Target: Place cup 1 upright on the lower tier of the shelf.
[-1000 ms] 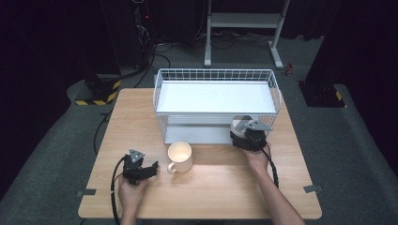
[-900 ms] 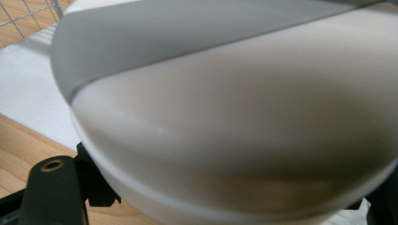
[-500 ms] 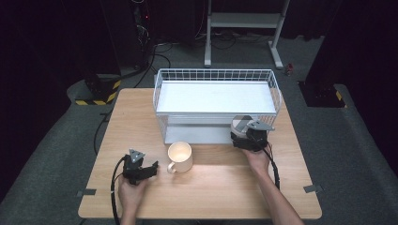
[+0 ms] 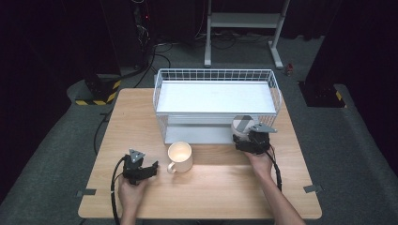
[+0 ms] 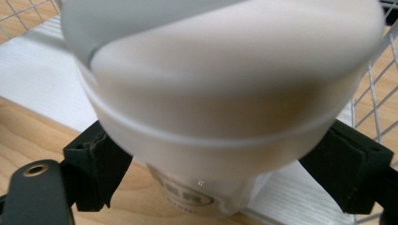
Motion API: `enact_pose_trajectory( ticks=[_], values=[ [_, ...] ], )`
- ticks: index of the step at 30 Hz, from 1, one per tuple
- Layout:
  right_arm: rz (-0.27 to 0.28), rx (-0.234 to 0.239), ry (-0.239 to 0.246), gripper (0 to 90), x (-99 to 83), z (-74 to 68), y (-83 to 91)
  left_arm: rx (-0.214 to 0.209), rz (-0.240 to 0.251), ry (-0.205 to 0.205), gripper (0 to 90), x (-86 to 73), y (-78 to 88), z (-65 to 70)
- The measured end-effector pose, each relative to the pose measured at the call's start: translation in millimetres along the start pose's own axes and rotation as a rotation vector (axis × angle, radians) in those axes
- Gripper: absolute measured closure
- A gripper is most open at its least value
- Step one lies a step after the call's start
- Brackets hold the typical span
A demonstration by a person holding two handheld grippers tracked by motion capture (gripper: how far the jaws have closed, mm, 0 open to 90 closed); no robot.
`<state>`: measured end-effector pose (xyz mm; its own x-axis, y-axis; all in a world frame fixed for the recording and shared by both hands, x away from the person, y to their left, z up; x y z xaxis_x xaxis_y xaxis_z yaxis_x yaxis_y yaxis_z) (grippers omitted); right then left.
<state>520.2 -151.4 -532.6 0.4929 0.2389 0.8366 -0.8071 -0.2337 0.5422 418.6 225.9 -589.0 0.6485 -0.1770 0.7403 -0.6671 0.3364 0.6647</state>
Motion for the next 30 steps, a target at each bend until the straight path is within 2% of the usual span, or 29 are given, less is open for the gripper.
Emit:
enact_pose_trajectory(
  ticks=[6, 15, 20, 30],
  values=[
    [-0.02, 0.002, 0.011, 18.5, -6.9, -1.1, 2.5, 0.0, 0.0, 0.0, 22.6, 0.0, 0.0, 0.0],
    [-0.016, -0.006, 0.017, 22.5, -12.0, -1.2, 7.2, 0.0, 0.0, 0.0, 22.6, 0.0, 0.0, 0.0],
    [-0.02, -0.018, -0.001, 23.4, -12.3, -1.0, 6.0, 0.0, 0.0, 0.0, 22.5, 0.0, 0.0, 0.0],
    [-0.032, -0.034, -0.021, 30.5, -10.7, 4.7, -3.2, 0.0, 0.0, 0.0, 22.5, 0.0, 0.0, 0.0]
  ],
)
Point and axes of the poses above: each handheld gripper's, and its own axes: y roughly backward along the jaws, x roughly out of its top, z roughly to its right, the point moved 9 cm from there along -y, roughly forward along the jaws, and after that the axes turned 9 degrees about -x, right-handed, at the moved point
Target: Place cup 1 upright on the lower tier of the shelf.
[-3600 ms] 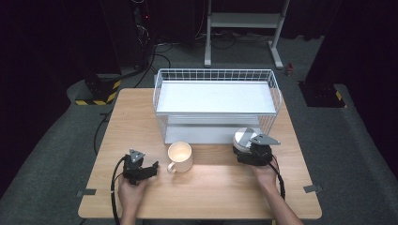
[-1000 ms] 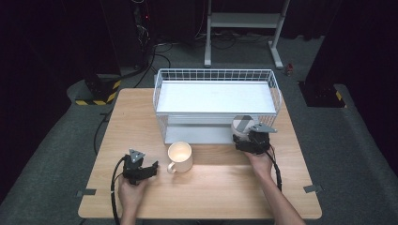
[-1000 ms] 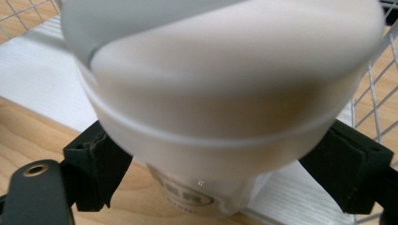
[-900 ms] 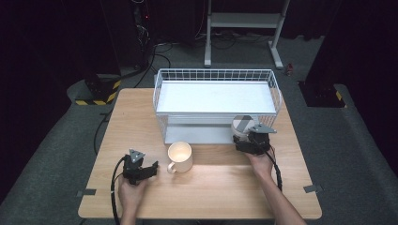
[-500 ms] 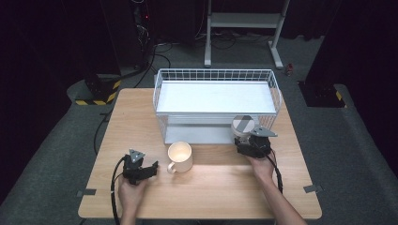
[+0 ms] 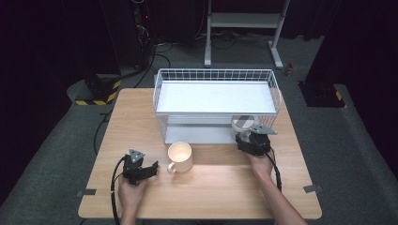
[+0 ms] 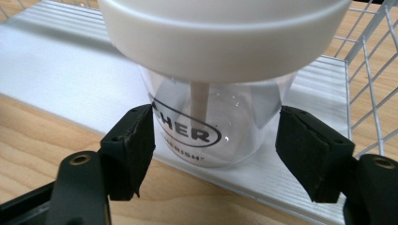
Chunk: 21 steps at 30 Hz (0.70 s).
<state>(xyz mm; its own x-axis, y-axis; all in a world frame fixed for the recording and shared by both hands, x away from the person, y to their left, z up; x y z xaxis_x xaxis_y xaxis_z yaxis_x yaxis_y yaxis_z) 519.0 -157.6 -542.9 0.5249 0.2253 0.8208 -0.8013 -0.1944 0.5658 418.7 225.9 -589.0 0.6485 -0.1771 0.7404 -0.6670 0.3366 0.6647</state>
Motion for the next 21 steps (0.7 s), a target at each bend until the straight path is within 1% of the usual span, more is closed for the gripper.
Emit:
enact_pose_trajectory(
  ticks=[1, 3, 5, 9, 11, 13, 16, 17, 21],
  values=[
    [-0.004, -0.004, -0.01, 31.9, 0.1, 0.3, -0.8, 0.0, 0.0, 0.0, 22.5, 0.0, 0.0, 0.0],
    [-0.001, -0.009, -0.012, 35.3, 0.8, 0.9, -2.2, 0.0, 0.0, 0.0, 22.5, 0.0, 0.0, 0.0],
    [-0.007, -0.026, -0.004, 38.3, 1.1, 1.4, -3.9, 0.0, 0.0, 0.0, 22.5, 0.0, 0.0, 0.0],
    [0.001, -0.041, 0.009, 43.2, 1.5, 2.4, -6.4, 0.0, 0.0, 0.0, 22.5, 0.0, 0.0, 0.0],
    [-0.005, -0.042, -0.002, 44.0, 0.4, 2.6, -8.5, 0.0, 0.0, 0.0, 22.5, 0.0, 0.0, 0.0],
    [-0.004, -0.032, -0.004, 46.0, -0.6, 3.4, -11.9, 0.0, 0.0, -0.001, 22.5, 0.0, 0.0, 0.0],
    [-0.004, -0.036, -0.003, 49.4, -1.2, 4.0, -14.0, 0.001, -0.001, -0.001, 22.5, -0.1, 0.1, -0.1],
    [0.002, -0.038, 0.006, 50.6, -0.7, 4.8, -14.7, 0.001, -0.001, -0.001, 22.5, -0.1, 0.1, -0.1],
    [-0.002, -0.053, -0.006, 54.2, -1.5, 5.3, -17.6, 0.0, 0.0, 0.0, 22.5, 0.0, -0.1, 0.1]
  ],
)
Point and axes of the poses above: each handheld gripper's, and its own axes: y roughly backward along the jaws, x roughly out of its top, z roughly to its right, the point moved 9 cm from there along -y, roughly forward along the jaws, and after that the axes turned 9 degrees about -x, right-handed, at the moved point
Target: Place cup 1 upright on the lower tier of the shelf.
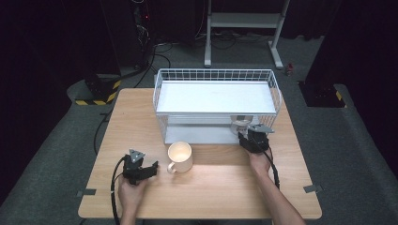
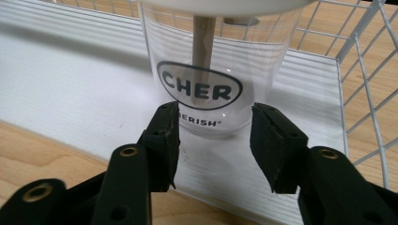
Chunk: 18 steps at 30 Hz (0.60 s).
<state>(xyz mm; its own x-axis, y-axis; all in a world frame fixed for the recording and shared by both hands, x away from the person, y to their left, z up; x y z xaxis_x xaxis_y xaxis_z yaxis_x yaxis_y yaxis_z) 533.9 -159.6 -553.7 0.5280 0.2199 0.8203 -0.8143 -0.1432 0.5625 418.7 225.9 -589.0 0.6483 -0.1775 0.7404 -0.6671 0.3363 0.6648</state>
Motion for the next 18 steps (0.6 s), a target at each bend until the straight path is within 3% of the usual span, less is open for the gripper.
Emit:
enact_pose_trajectory(
  ticks=[18],
  values=[
    [-0.017, -0.052, -0.026, 56.9, 3.9, 3.5, -19.5, 0.001, -0.001, 0.0, 22.5, -0.1, 0.1, -0.1]
  ],
)
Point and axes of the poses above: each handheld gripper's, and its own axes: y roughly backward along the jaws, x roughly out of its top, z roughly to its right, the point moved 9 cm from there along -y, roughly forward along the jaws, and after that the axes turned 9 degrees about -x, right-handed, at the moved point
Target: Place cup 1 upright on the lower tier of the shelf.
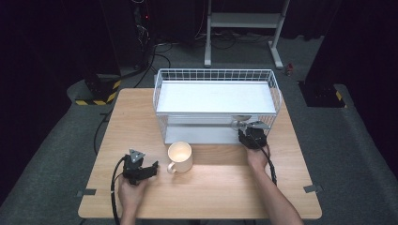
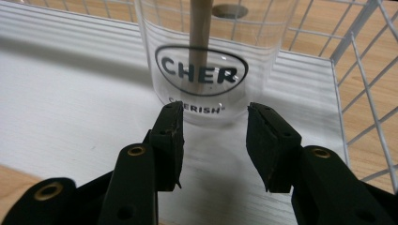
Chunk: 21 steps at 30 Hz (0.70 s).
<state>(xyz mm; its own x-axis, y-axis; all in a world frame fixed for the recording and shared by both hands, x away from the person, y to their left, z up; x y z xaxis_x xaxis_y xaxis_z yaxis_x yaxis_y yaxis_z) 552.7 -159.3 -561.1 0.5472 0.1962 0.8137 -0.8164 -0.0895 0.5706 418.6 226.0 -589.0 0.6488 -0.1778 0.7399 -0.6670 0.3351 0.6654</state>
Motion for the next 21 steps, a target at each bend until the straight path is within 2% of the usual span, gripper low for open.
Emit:
enact_pose_trajectory(
  ticks=[7, 9, 11, 14, 21],
  values=[
    [-0.001, -0.012, -0.005, 53.6, -1.6, 6.1, -4.0, 0.001, 0.001, 0.001, 22.4, 0.1, -0.1, 0.0],
    [0.001, -0.003, -0.016, 50.7, -1.1, 6.2, -1.7, 0.002, 0.001, 0.001, 22.4, 0.1, -0.1, 0.0],
    [0.01, 0.006, 0.004, 48.1, 0.1, 7.4, 1.1, 0.002, 0.001, 0.001, 22.4, 0.1, -0.1, 0.0],
    [0.001, 0.022, -0.01, 44.2, 0.4, 5.4, 6.5, 0.001, 0.002, 0.001, 22.5, 0.2, -0.2, 0.0],
    [0.019, 0.064, -0.008, 40.5, 2.2, 2.7, 17.5, 0.001, 0.0, 0.0, 22.4, 0.0, 0.0, -0.1]
  ],
)
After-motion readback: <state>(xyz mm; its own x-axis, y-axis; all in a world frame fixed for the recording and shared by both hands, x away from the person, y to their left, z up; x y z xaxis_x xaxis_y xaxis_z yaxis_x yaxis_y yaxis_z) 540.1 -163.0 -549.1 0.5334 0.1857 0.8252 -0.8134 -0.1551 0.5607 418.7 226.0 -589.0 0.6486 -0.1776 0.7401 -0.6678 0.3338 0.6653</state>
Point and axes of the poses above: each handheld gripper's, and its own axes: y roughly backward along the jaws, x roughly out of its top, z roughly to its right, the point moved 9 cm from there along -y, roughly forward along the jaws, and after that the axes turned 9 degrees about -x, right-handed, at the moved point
